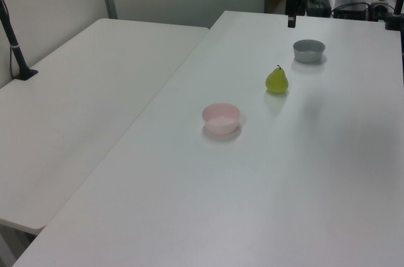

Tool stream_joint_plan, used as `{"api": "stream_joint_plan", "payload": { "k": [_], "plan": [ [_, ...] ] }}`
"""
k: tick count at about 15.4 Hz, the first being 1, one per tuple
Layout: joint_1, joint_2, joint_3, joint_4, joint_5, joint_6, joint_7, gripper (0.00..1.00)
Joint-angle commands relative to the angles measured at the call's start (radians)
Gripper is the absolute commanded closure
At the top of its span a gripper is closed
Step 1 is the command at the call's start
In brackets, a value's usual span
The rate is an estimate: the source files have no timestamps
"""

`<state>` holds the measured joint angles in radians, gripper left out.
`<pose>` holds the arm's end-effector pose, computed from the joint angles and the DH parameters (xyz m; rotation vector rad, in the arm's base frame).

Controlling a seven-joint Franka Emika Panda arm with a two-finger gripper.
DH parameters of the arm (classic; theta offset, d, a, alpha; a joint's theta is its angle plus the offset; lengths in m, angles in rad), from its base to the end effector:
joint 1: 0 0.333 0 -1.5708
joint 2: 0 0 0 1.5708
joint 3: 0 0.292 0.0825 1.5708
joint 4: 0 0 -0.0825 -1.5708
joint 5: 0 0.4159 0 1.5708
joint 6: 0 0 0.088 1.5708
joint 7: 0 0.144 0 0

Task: Place the pear in the bowl

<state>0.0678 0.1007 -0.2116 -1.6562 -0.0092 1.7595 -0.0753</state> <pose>0.6174 -0.0868 0.4770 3.1094 -0.1022 0.0023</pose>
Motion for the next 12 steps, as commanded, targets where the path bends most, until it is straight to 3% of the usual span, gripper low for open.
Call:
{"api": "stream_joint_plan", "payload": {
  "k": [1,9,12],
  "plan": [
    [0.010,-0.012,-0.006,-0.024,0.017,0.011,-0.021,0.00],
    [0.014,0.016,-0.008,0.000,0.015,0.015,-0.018,0.00],
    [0.014,0.083,-0.024,0.038,0.011,0.017,-0.032,0.00]
  ]
}}
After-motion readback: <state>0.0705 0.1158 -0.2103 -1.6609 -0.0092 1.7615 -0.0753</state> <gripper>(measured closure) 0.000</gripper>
